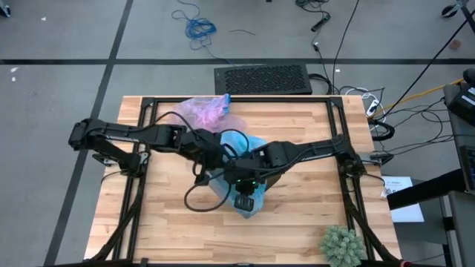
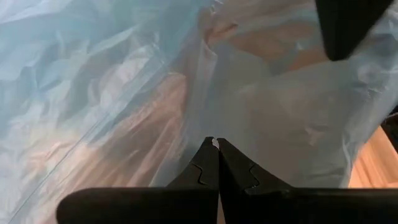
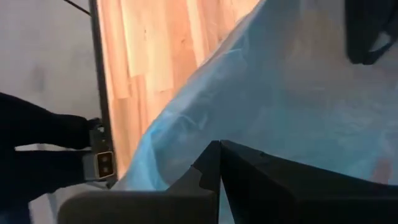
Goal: Place trash/remove bag and relplace
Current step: Insert the new trash bag into the trash bin
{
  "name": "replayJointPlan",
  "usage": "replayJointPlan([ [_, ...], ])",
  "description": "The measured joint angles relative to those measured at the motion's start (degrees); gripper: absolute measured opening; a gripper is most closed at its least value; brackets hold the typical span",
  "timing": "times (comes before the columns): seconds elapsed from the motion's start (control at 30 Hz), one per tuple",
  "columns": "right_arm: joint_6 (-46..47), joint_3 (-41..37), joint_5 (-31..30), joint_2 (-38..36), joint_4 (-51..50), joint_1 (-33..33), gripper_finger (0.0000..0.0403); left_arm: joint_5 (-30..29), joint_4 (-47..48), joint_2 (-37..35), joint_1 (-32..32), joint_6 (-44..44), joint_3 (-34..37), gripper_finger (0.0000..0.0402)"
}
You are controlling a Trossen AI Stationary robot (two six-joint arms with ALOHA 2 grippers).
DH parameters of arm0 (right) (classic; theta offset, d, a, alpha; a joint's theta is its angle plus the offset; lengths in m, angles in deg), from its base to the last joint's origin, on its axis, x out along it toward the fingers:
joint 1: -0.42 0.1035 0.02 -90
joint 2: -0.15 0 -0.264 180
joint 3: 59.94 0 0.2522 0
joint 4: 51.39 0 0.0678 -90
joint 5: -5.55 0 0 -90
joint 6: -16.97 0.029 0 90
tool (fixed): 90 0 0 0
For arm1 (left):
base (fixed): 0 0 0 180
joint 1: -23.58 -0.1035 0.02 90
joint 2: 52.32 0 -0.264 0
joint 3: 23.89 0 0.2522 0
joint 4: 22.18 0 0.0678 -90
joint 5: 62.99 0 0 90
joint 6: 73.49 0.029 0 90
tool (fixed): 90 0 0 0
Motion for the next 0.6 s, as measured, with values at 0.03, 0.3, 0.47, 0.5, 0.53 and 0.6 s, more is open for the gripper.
replayJointPlan([
  [0.03,0.28,0.00,0.68,0.13,0.12,0.02,0.0001,-0.26,-0.14,0.13,0.02,-0.24,0.00,0.0000],
  [0.3,-1.41,0.00,12.68,0.26,-3.41,0.24,0.0000,5.06,1.29,0.10,0.00,-6.24,0.00,0.0000],
  [0.47,-4.80,0.02,17.11,0.25,-9.29,1.51,0.0000,11.29,2.10,0.10,1.12,-11.47,0.00,0.0000],
  [0.5,-5.46,0.04,17.69,0.23,-10.78,1.78,0.0000,11.51,1.93,0.12,1.59,-12.20,0.00,0.0000],
  [0.53,-6.19,0.07,18.23,0.19,-12.32,2.00,0.0000,11.81,1.54,0.12,2.14,-12.90,0.00,0.0000],
  [0.6,-7.49,0.07,19.06,-0.17,-13.65,2.60,0.0000,12.68,0.74,0.11,3.07,-14.71,0.00,0.0000],
])
